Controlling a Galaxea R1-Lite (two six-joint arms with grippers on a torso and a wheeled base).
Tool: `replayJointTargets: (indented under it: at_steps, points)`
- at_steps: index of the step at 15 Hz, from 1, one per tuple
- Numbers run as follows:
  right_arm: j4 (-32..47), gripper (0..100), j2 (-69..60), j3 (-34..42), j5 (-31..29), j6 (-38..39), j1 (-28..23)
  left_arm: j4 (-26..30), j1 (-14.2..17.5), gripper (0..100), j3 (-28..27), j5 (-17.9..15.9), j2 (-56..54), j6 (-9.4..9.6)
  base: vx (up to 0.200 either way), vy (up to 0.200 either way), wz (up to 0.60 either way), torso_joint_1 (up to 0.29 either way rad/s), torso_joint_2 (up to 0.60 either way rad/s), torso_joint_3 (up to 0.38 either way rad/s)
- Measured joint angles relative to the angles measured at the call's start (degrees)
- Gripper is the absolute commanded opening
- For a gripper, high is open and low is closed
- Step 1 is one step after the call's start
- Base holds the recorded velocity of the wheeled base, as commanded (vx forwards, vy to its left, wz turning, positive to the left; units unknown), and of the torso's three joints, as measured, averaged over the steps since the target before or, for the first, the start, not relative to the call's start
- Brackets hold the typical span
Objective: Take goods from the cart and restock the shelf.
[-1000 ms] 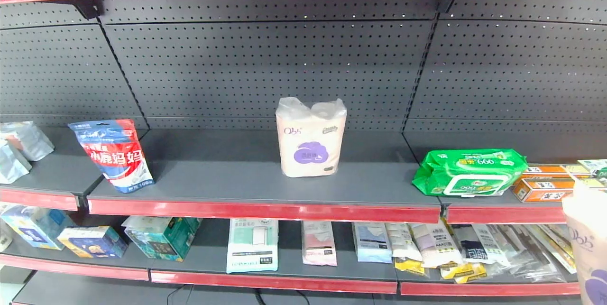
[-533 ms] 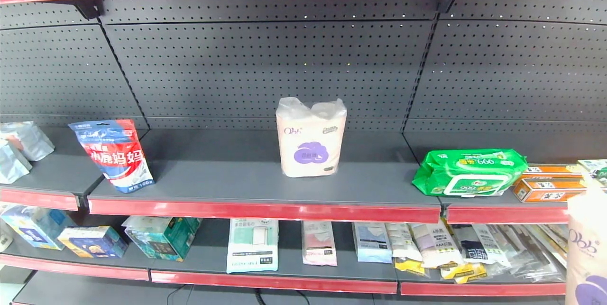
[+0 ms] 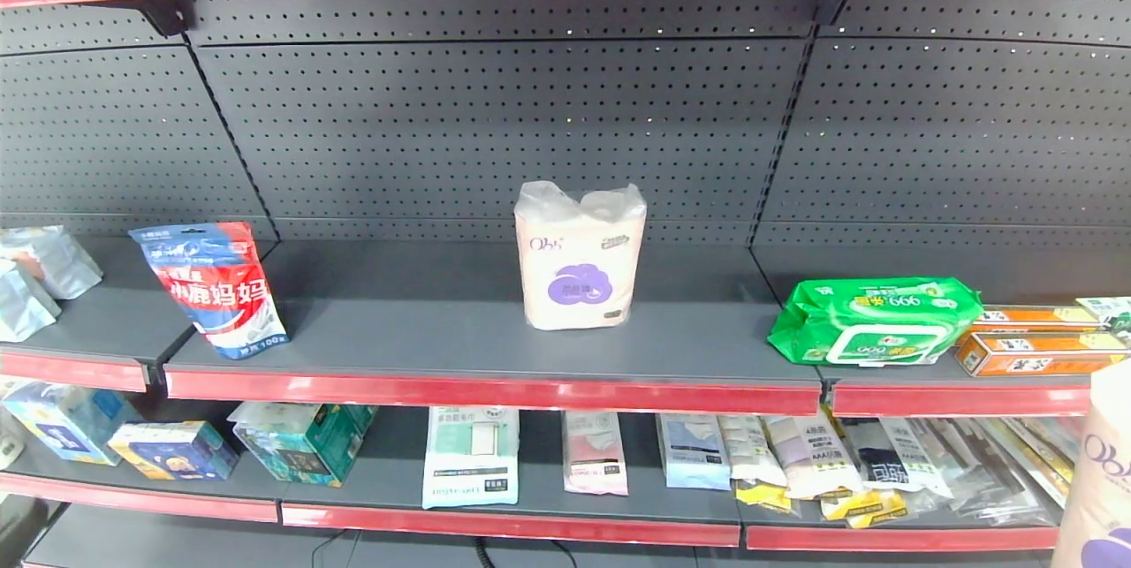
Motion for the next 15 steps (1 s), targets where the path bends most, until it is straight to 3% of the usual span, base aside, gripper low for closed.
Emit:
replayJointTargets:
  at_steps: [2, 4, 7, 9, 11, 15]
  points:
    - [0.22, 0, -1.38, 0.83, 0.01, 0.04, 0.00, -4.99, 0.45, 100, -3.79, 0.26, 12.07, 0.68, 0.000, 0.000, 0.00, 0.000, 0.00, 0.000]
    - [0.17, 0, -1.95, 1.10, 0.01, 0.04, 0.02, -14.29, 0.91, 100, -5.51, -3.23, 24.64, 3.11, 0.000, 0.000, 0.00, 0.000, 0.00, 0.000]
    - [0.22, 0, -1.88, 1.34, 0.01, -0.18, 0.06, -31.72, 1.68, 100, -6.56, -12.80, 43.14, 9.08, 0.000, 0.000, 0.00, 0.000, 0.00, 0.000]
    - [0.35, 0, -1.35, 1.51, -0.02, -0.32, 0.00, -40.05, 1.93, 100, -8.29, -21.96, 54.71, 11.70, 0.000, 0.000, 0.00, 0.000, 0.00, 0.000]
    - [0.50, 0, -0.99, 1.66, 0.00, -0.35, 0.00, -43.83, 1.97, 100, -13.30, -30.90, 64.00, 13.00, 0.000, 0.000, 0.00, 0.000, 0.00, 0.000]
    - [0.57, 0, 0.41, 2.26, -0.22, -2.38, 0.00, -45.35, -1.87, 100, -26.12, -39.22, 80.18, 13.29, 0.000, 0.000, 0.00, 0.000, 0.00, 0.000]
